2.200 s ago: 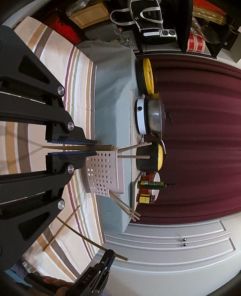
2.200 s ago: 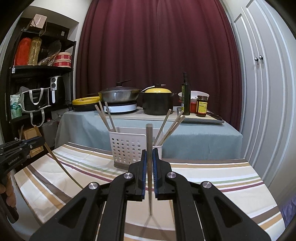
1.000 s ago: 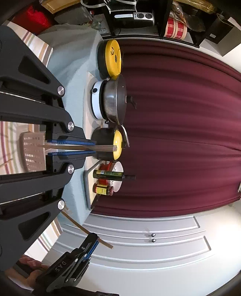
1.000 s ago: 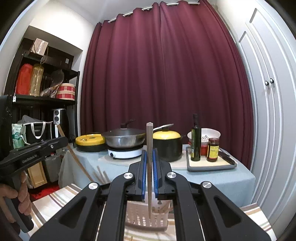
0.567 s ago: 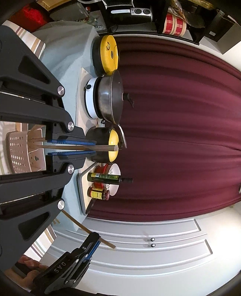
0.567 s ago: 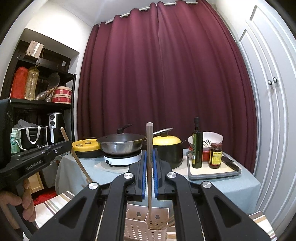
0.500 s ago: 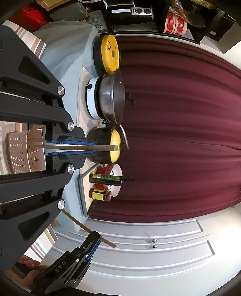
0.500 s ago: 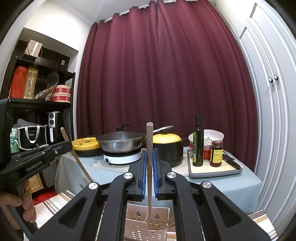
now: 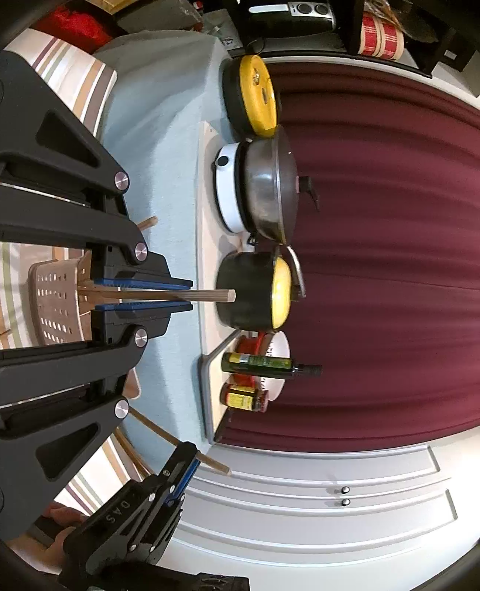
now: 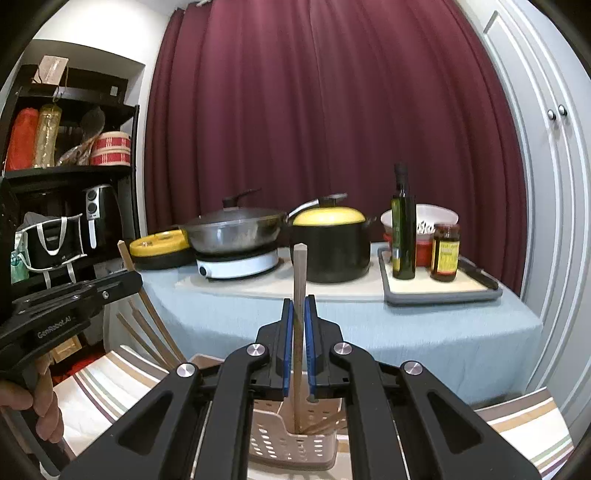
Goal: Organize utensils
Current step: 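Lift the chopstick upright over the holder with the left gripper while the right gripper does likewise, then open the left gripper to drop the chopstick in the holder while the right gripper releases, then move both open grippers back down to the last chopsticks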
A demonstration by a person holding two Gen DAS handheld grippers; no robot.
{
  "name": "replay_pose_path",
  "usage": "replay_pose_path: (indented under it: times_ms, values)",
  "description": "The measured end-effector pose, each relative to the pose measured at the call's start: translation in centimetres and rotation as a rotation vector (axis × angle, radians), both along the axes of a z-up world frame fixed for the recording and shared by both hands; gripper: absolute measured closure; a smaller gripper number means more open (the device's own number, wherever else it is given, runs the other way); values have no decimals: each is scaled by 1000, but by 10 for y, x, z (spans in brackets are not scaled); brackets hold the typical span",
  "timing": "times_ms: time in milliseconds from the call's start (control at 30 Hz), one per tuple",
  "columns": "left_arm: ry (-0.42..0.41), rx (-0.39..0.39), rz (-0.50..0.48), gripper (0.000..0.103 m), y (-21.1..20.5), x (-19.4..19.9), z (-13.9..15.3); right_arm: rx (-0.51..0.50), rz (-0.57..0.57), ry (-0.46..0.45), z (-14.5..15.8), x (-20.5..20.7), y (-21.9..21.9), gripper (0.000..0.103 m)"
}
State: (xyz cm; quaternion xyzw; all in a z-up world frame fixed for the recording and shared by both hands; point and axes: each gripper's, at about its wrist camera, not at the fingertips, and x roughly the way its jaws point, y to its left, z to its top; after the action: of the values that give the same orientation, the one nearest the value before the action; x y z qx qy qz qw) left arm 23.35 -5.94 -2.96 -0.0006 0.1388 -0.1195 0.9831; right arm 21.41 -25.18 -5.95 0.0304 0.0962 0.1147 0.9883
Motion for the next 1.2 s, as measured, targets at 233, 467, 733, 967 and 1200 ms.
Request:
replay_pose_path:
  times_ms: [233,467,733,967,1200]
  values:
    - [-17,10,14,68,-1,-5,-4,-7,-19,-15,0,-7,-1,62]
    - [-16,-4,24,52,3,-30,-1,-19,-31,-50,10,-37,-7,57]
    - [-5,-6,38,52,4,-77,-8,-32,-61,-39,3,-82,-23,57]
    - [20,35,54,52,-7,-116,-32,-50,-76,15,-27,-119,-34,57]
    - [76,54,58,52,-17,-149,-72,-55,-95,67,-64,-153,-42,57]
